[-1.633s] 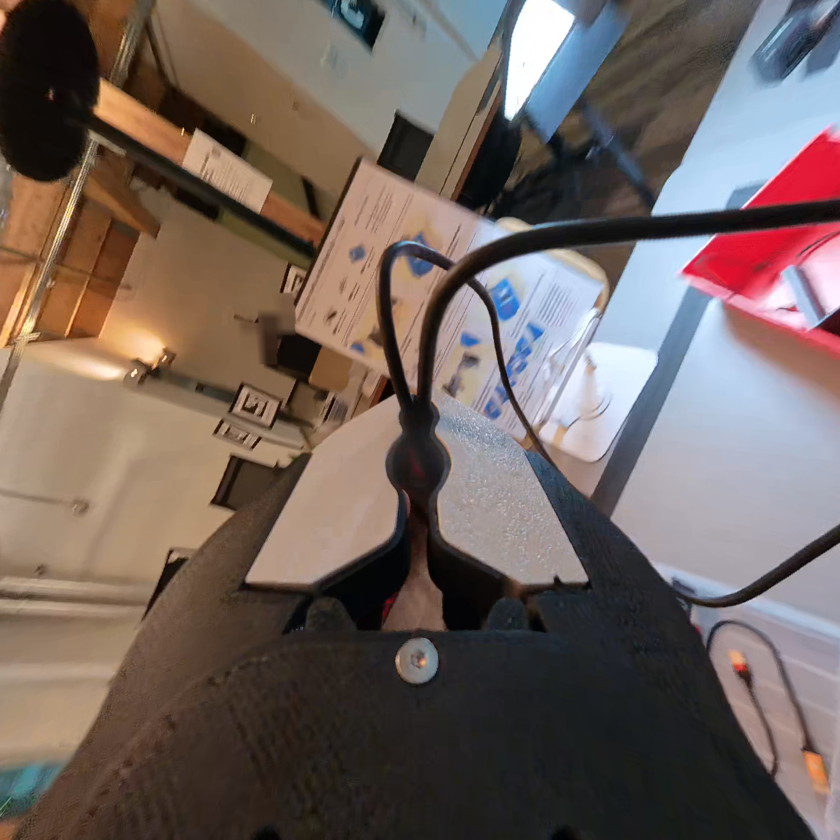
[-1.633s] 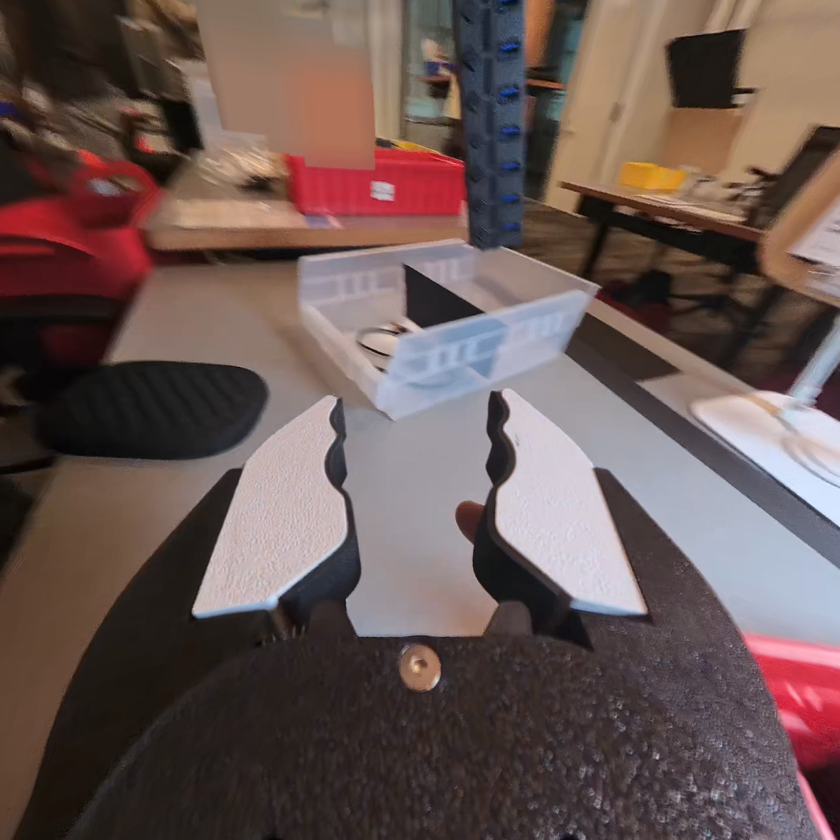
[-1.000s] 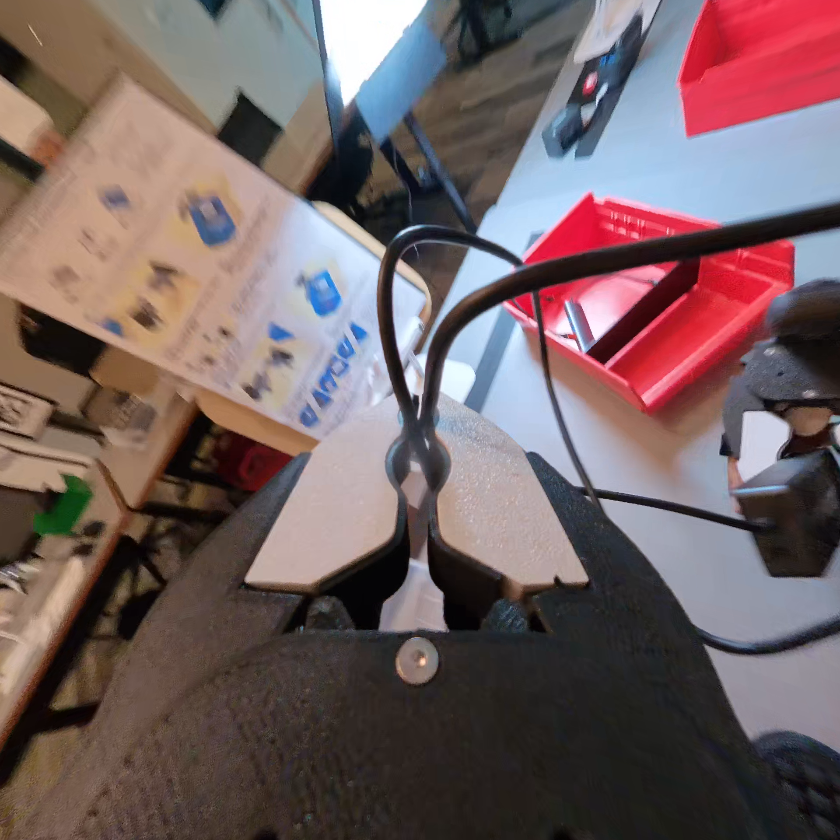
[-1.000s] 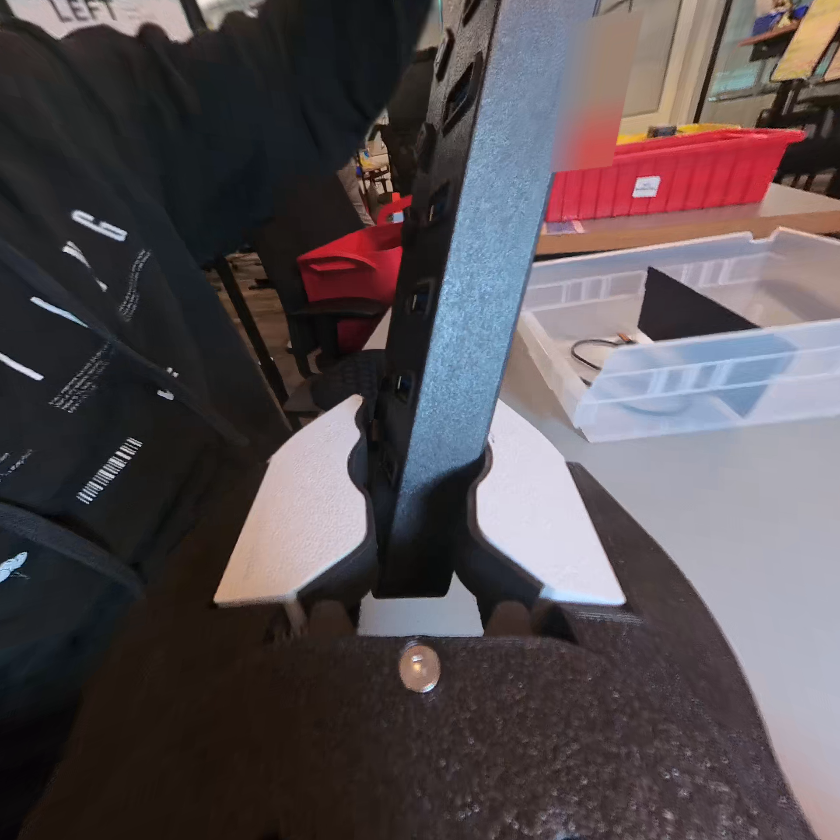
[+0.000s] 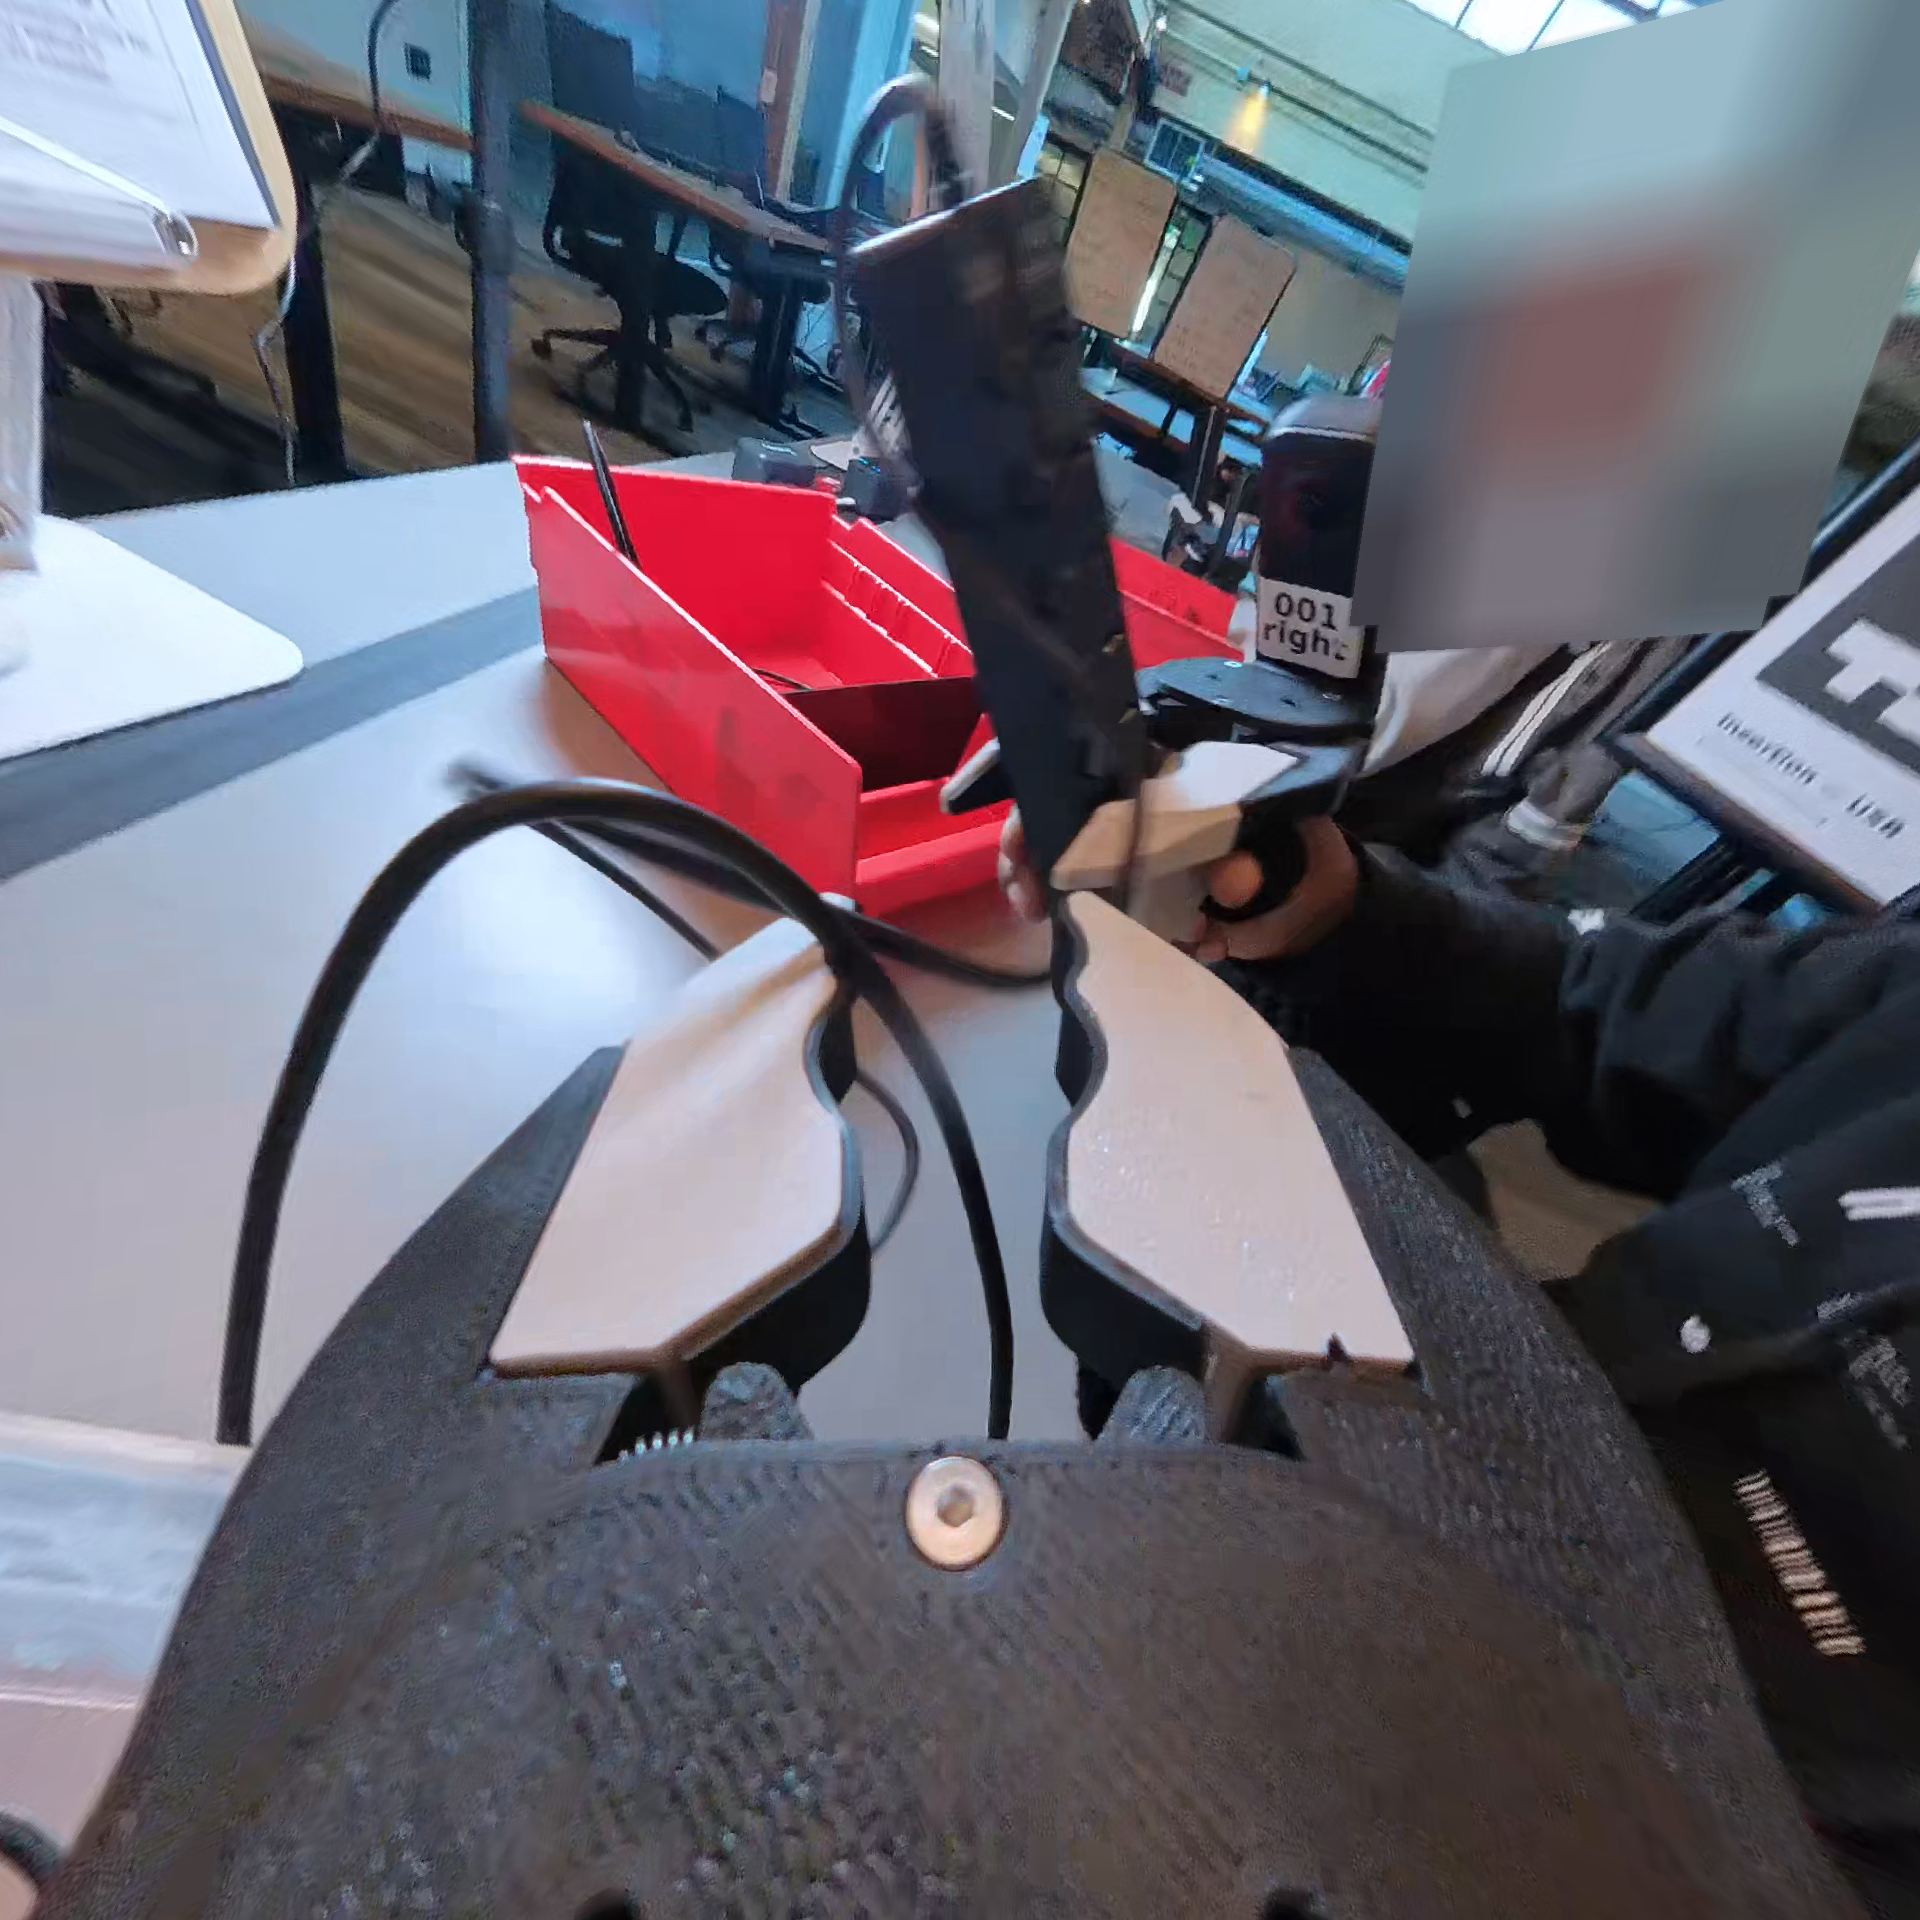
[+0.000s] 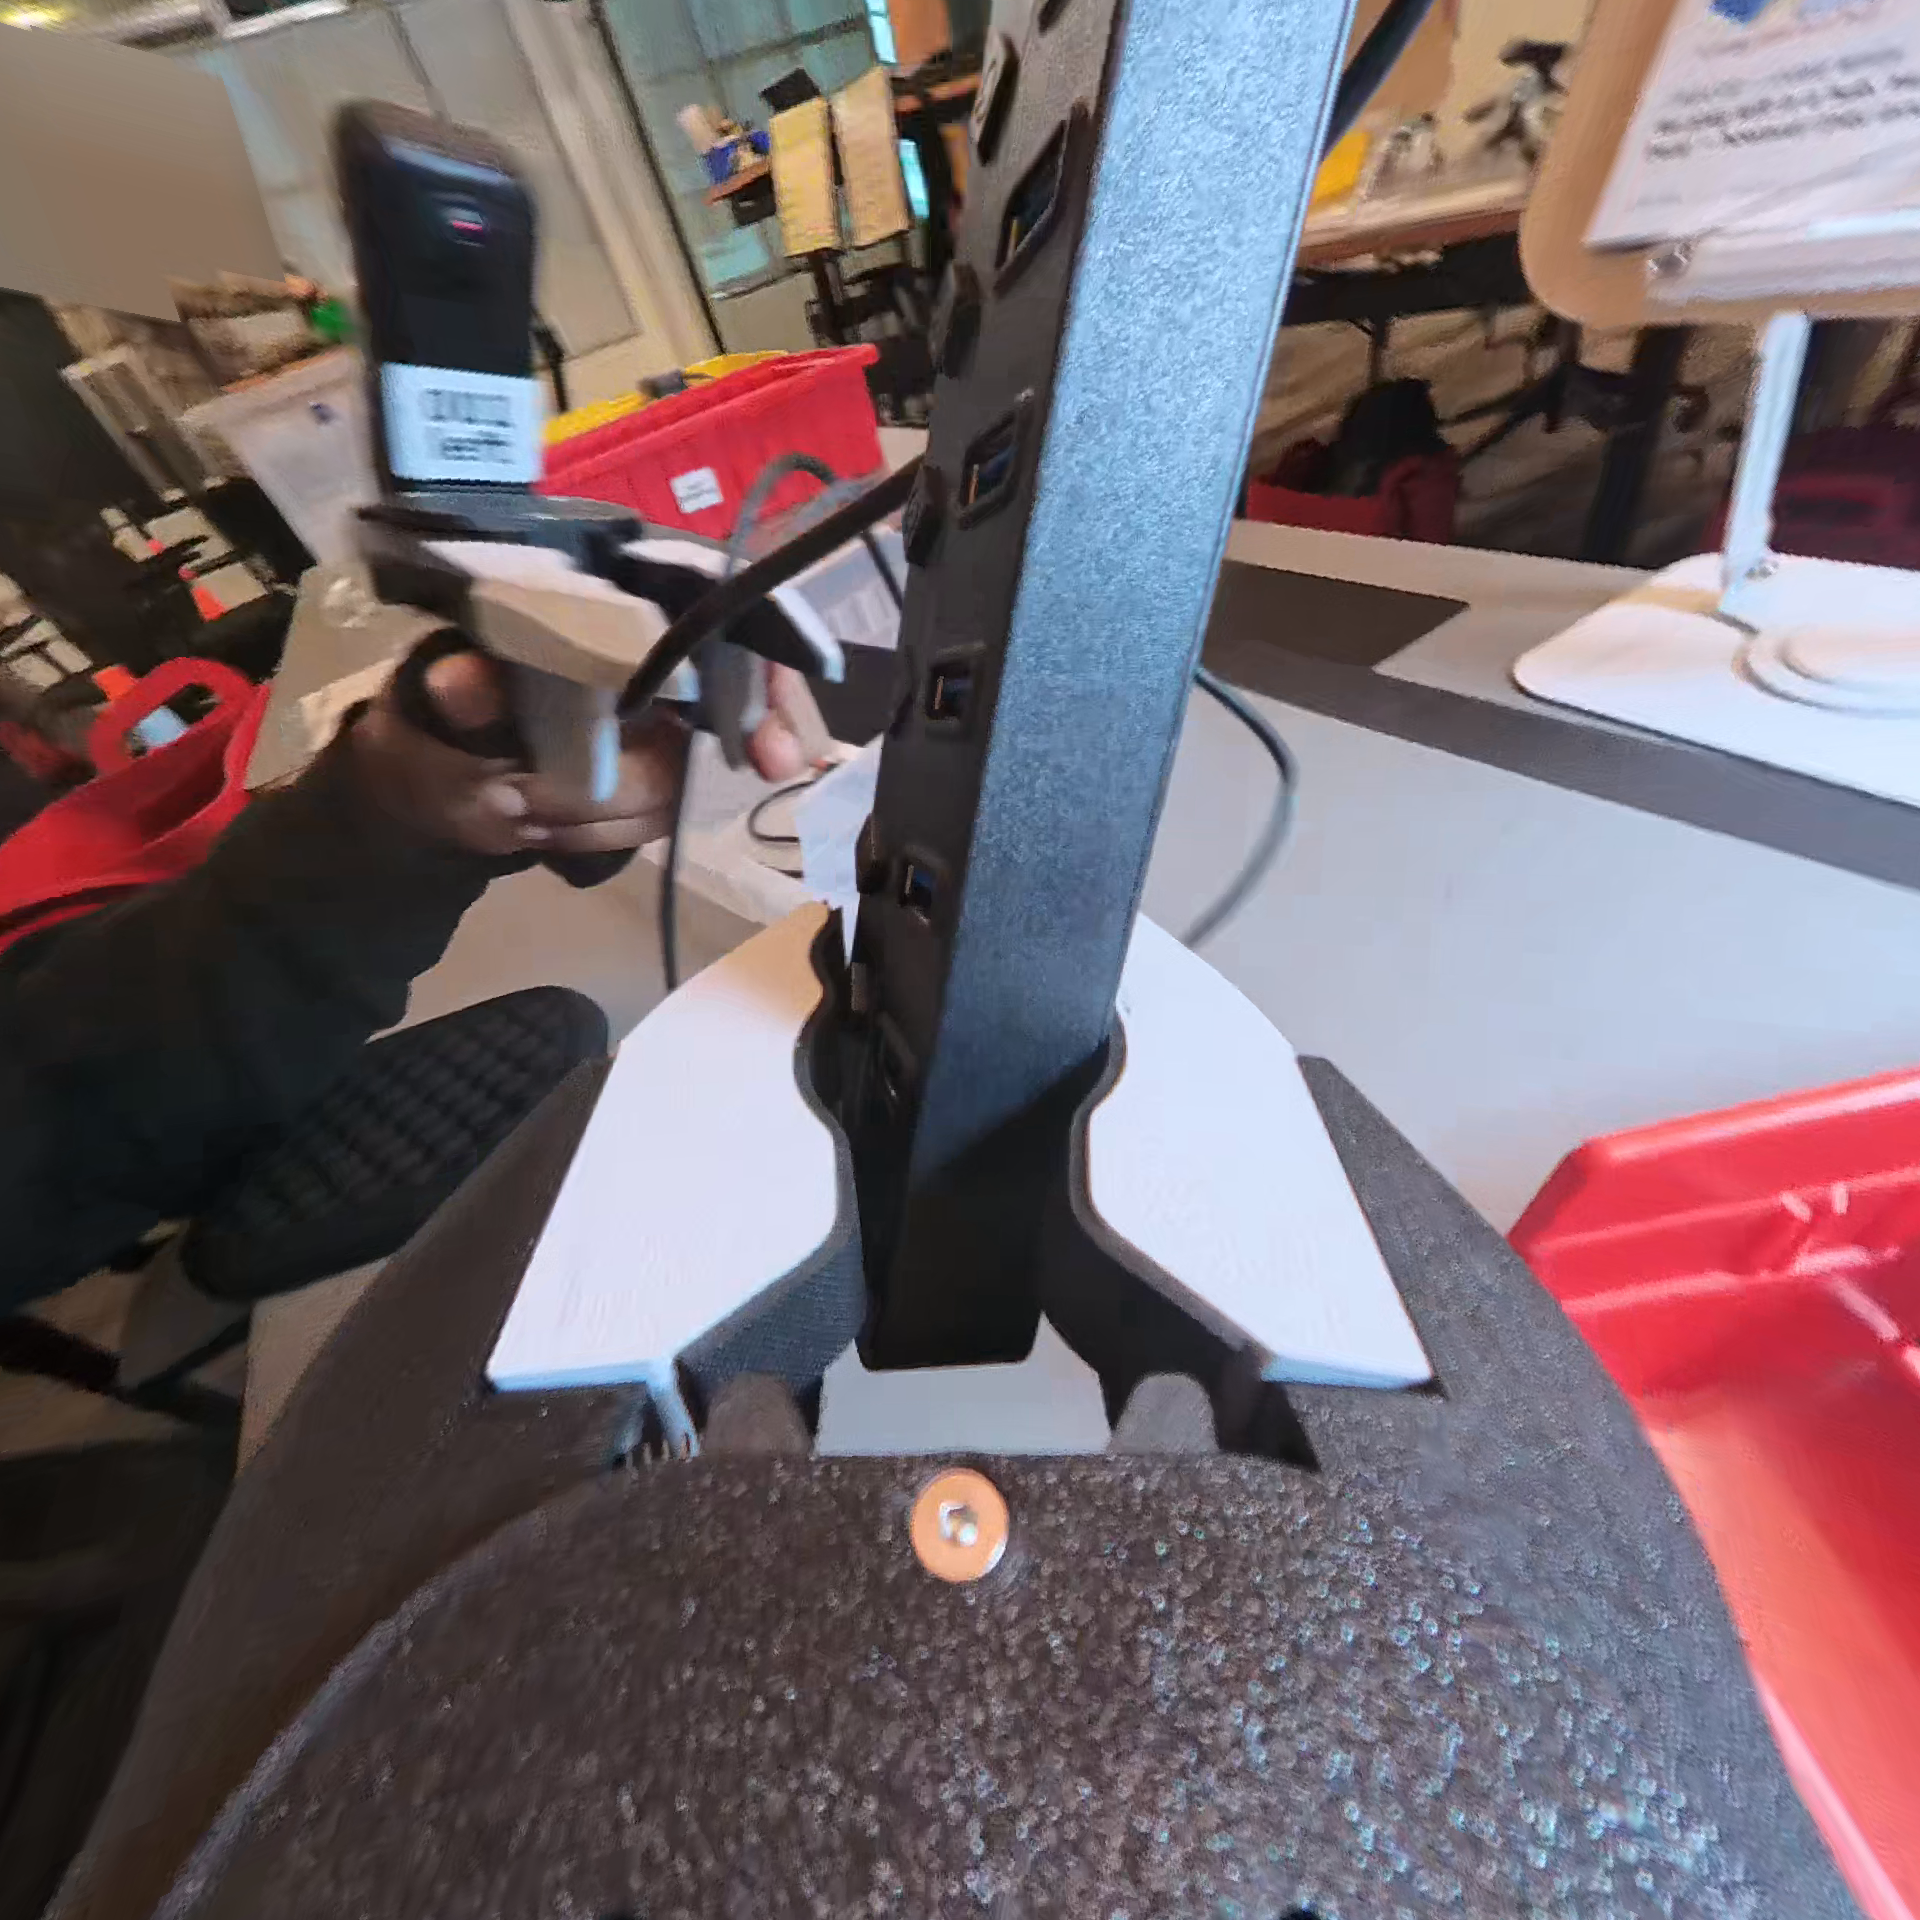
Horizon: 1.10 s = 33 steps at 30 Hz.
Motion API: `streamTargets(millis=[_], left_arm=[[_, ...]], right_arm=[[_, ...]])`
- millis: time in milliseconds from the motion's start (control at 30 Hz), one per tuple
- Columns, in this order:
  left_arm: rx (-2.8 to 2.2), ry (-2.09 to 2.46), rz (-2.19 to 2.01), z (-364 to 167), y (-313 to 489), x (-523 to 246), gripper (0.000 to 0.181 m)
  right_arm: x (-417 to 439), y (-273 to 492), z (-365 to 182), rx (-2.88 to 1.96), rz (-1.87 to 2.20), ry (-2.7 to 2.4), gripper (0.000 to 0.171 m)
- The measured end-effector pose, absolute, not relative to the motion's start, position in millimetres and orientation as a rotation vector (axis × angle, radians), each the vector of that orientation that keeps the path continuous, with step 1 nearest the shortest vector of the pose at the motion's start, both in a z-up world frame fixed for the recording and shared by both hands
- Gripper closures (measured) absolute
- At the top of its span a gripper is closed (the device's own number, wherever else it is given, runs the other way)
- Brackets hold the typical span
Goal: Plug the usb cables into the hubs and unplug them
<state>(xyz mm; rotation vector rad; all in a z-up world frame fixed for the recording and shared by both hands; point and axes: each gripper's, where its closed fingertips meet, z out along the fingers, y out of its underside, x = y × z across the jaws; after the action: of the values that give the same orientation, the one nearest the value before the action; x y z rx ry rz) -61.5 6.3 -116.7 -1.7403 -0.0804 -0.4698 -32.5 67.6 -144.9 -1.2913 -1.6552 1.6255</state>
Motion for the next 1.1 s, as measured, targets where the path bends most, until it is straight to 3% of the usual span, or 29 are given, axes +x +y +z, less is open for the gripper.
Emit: streamTargets(millis=[200, 600, 800, 967, 1100], left_arm=[[-1.864, 0.031, -0.334, -142, 8, -39, 0.135], [-1.928, -0.169, -0.343, -169, 33, -51, 0.116], [-1.746, -0.133, -0.582, -140, 22, -47, 0.118], [-1.734, 0.027, -0.778, -137, 19, -14, 0.146], [-1.851, 0.147, -0.742, -147, 15, -6, 0.151]], right_arm=[[-45, 74, -179, -1.466, 1.502, -1.626, 0.132], [-39, 7, -222, -1.338, 1.346, -1.831, 0.133], [-22, -23, -184, -1.199, 1.854, -1.788, 0.138], [-15, -40, -195, -1.237, 1.9, -1.876, 0.139], [-7, -44, -209, -1.259, 1.804, -2.128, 0.134]])
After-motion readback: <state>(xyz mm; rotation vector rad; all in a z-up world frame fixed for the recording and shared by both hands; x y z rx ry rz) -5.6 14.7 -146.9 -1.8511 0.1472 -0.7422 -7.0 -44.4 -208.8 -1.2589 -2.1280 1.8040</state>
